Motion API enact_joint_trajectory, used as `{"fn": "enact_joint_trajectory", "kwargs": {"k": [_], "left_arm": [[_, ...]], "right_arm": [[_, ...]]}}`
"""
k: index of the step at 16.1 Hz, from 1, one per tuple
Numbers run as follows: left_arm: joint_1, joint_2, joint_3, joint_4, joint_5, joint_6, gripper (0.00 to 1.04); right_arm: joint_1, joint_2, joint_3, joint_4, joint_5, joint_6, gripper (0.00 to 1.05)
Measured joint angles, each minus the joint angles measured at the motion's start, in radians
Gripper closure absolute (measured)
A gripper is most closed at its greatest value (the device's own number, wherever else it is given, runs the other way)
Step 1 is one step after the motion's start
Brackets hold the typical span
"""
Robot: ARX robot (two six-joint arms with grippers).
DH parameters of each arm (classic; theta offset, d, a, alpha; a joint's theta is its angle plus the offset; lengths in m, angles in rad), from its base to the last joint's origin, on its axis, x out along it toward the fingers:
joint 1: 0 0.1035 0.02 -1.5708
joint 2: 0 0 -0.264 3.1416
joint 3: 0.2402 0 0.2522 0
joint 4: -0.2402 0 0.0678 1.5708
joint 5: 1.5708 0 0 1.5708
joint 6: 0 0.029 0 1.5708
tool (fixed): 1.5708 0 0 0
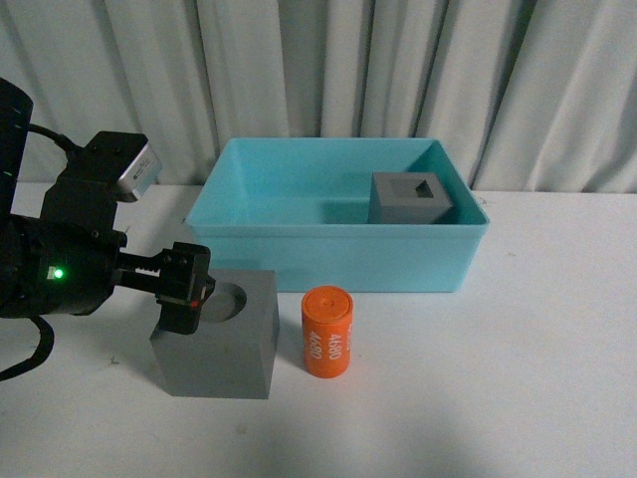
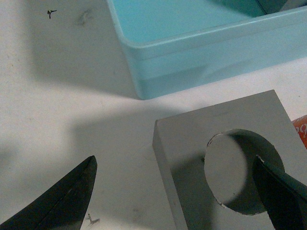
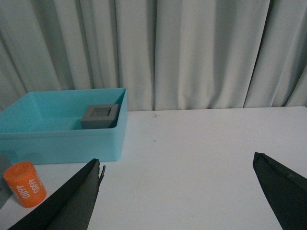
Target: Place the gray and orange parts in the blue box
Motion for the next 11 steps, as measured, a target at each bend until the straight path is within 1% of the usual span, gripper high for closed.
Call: {"fn": "enact_joint_trajectory", "kwargs": {"k": [11], "left_arm": [[-0.027, 0.022, -0.029, 0.026, -0.021, 0.0, 0.07]], "right_arm": [[0.0, 0.0, 0.0, 0.0, 0.0, 0.0, 0.06]]}}
